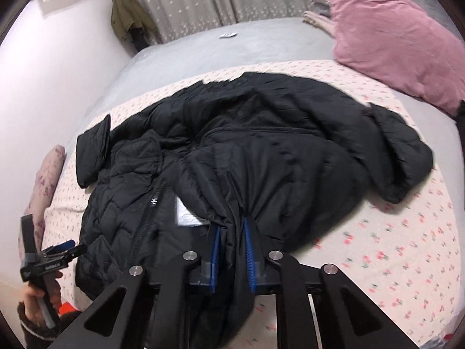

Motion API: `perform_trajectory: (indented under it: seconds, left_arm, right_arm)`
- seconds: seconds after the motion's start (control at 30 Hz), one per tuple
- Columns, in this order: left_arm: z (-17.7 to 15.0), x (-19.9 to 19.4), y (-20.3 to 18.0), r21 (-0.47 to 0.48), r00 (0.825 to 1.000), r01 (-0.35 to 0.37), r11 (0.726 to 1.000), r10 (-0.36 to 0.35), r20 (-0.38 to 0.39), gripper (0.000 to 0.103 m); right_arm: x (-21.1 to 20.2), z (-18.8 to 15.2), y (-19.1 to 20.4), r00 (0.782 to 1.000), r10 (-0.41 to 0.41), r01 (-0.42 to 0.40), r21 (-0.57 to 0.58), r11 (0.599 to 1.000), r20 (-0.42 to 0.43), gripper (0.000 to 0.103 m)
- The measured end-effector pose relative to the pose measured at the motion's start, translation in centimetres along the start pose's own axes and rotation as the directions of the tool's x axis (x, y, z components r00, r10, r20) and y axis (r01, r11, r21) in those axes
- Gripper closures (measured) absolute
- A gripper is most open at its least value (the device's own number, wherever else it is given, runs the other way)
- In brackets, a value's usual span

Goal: Fold large clothes

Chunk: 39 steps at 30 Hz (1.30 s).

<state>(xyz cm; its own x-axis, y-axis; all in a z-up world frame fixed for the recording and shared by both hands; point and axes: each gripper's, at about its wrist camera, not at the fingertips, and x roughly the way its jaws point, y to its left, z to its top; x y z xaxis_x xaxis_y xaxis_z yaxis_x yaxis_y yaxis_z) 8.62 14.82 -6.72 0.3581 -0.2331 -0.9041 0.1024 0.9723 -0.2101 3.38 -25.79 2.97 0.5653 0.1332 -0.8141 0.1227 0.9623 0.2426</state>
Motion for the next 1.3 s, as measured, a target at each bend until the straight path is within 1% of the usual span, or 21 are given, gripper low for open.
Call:
perform_trajectory:
  seconds: [0.13, 0.3, 0.37, 0.47, 0.5, 0.53, 0.6, 0.67, 0.77, 0.8, 0.87, 0.9, 0.93, 0.97, 1.0, 1.03, 1.07, 1.13, 1.17, 1.23, 1.3]
  left_arm:
    - [-0.1, -0.3, 0.4, 0.014, 1.0, 0.009, 1.0, -0.009, 0.004, 0.005]
    - [0.0, -0.8, 1.0, 0.041, 0.999, 0.032, 0.999, -0.032, -0.005, 0.005]
    - [0.0, -0.9, 1.3, 0.049, 0.999, 0.041, 0.998, -0.041, -0.01, 0.005]
    - [0.0, -0.9, 2.1, 0.054, 0.998, 0.067, 0.996, -0.066, -0.025, 0.005]
    - [0.0, -0.7, 2.6, 0.051, 0.996, 0.08, 0.996, -0.078, -0.034, 0.005]
    - [0.0, -0.5, 3.0, 0.045, 0.996, 0.085, 0.995, -0.083, -0.042, 0.005]
    - [0.2, 0.1, 3.5, 0.031, 0.992, 0.107, 0.994, -0.105, -0.063, 0.005]
    - [0.2, 0.6, 3.8, 0.012, 0.988, 0.135, 0.991, -0.134, -0.078, 0.007]
    - [0.3, 1.7, 4.6, -0.037, 0.975, 0.196, 0.98, -0.199, -0.099, 0.019]
    - [0.3, 1.8, 4.8, -0.053, 0.972, 0.208, 0.977, -0.213, -0.096, 0.024]
    - [0.4, 1.9, 5.3, -0.096, 0.963, 0.249, 0.964, -0.257, -0.084, 0.045]
    - [0.4, 2.1, 5.5, -0.137, 0.945, 0.3, 0.944, -0.314, -0.091, 0.072]
    - [0.2, 2.2, 5.8, -0.186, 0.925, 0.346, 0.92, -0.367, -0.094, 0.087]
    - [0.0, 1.7, 6.2, -0.204, 0.922, 0.358, 0.911, -0.38, -0.079, 0.09]
    - [-0.1, 1.0, 6.1, -0.194, 0.926, 0.353, 0.915, -0.371, -0.063, 0.093]
    - [-0.3, 0.4, 5.9, -0.182, 0.929, 0.353, 0.918, -0.367, -0.053, 0.094]
    - [-0.7, -0.9, 5.8, -0.161, 0.928, 0.361, 0.919, -0.371, -0.035, 0.094]
    - [-1.3, -2.9, 5.8, -0.14, 0.919, 0.387, 0.911, -0.394, -0.024, 0.095]
    - [-1.7, -3.6, 5.8, -0.126, 0.916, 0.394, 0.91, -0.4, -0.028, 0.095]
    - [-2.3, -4.3, 5.8, -0.097, 0.922, 0.377, 0.921, -0.383, -0.05, 0.095]
    - [-3.6, -4.1, 6.0, -0.054, 0.943, 0.31, 0.949, -0.314, -0.108, 0.095]
  right_arm:
    - [-2.8, -2.4, -3.3, 1.0, -0.025, 0.024, 0.032, 0.999, 0.004, 0.089]
    - [-5.1, -6.8, -7.4, 0.996, -0.069, 0.071, 0.031, 0.997, -0.062, 0.085]
    - [-6.5, -8.6, -9.3, 0.995, -0.054, 0.058, 0.046, 0.997, -0.084, 0.082]
    - [-9.0, -10.5, -12.2, 0.997, 0.022, -0.012, 0.124, 0.992, -0.075, 0.071]
    - [-10.0, -11.0, -13.3, 0.997, 0.048, -0.039, 0.158, 0.987, -0.055, 0.06]
    - [-10.8, -11.2, -14.2, 0.998, 0.059, -0.051, 0.187, 0.981, -0.034, 0.038]
    - [-11.9, -11.1, -15.4, 0.999, 0.049, -0.052, 0.226, 0.973, 0.019, 0.021]
    - [-11.7, -10.4, -15.8, 0.996, 0.08, -0.087, 0.256, 0.963, 0.036, 0.021]
    - [-9.4, -8.6, -16.4, 0.971, 0.23, -0.238, 0.321, 0.917, 0.064, 0.021]
    - [-8.6, -8.3, -16.5, 0.964, 0.259, -0.265, 0.334, 0.904, 0.063, 0.021]
    - [-5.8, -6.9, -16.3, 0.953, 0.298, -0.295, 0.375, 0.879, 0.051, 0.021]
    - [-4.5, -6.3, -16.3, 0.95, 0.309, -0.3, 0.392, 0.87, 0.042, 0.021]
    - [-2.6, -5.7, -16.3, 0.946, 0.324, -0.305, 0.422, 0.854, 0.028, 0.021]
    - [-1.4, -5.5, -16.2, 0.943, 0.333, -0.305, 0.444, 0.843, 0.016, 0.022]
    - [0.1, -5.2, -16.2, 0.938, 0.345, -0.307, 0.474, 0.826, 0.005, 0.035]
    - [1.2, -5.0, -16.1, 0.931, 0.365, -0.314, 0.492, 0.812, -0.007, 0.07]
    - [1.8, -4.8, -15.9, 0.928, 0.373, -0.315, 0.501, 0.806, -0.017, 0.085]
    - [1.0, -4.7, -15.8, 0.942, 0.335, -0.299, 0.484, 0.823, 0.012, 0.092]
    - [0.3, -4.8, -15.8, 0.946, 0.324, -0.299, 0.468, 0.832, 0.027, 0.093]
    - [-0.9, -5.5, -16.1, 0.957, 0.289, -0.268, 0.443, 0.855, 0.02, 0.094]
    - [-1.3, -6.4, -16.8, 0.977, 0.211, -0.182, 0.425, 0.887, -0.023, 0.094]
